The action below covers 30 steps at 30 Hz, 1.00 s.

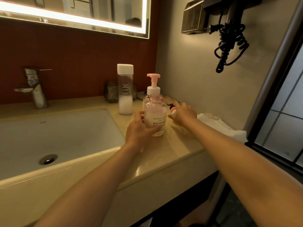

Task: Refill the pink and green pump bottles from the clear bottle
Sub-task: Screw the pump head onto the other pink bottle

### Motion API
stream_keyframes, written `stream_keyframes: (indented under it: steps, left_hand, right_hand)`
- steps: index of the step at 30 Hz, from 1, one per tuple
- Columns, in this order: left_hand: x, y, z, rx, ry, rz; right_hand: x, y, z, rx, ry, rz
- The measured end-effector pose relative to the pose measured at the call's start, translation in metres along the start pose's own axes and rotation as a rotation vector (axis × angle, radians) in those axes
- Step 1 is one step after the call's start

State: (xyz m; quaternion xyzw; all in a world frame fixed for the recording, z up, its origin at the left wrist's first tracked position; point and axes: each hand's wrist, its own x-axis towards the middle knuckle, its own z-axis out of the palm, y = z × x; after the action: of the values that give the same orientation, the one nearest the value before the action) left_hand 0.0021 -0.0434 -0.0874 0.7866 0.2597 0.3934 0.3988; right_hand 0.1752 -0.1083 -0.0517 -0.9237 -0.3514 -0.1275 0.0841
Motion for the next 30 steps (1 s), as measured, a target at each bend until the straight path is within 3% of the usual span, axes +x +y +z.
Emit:
stream_keyframes:
  steps: [5, 9, 19, 30]
  left_hand:
    - [0.001, -0.001, 0.000, 0.017, -0.016, 0.006]
    - [0.002, -0.001, 0.000, 0.034, -0.003, 0.006]
    - [0.000, -0.001, 0.000, 0.008, -0.023, -0.015]
    - [-0.004, 0.005, -0.003, -0.028, -0.047, -0.043]
  right_hand:
    - [0.002, -0.005, 0.003, -0.024, -0.056, 0.025]
    - [0.002, -0.006, -0.004, 0.170, -0.045, 0.068]
    - [-0.006, -0.025, -0.073, 0.695, 0.279, -0.031]
    - [-0.008, -0.045, -0.126, 0.974, 0.623, -0.076]
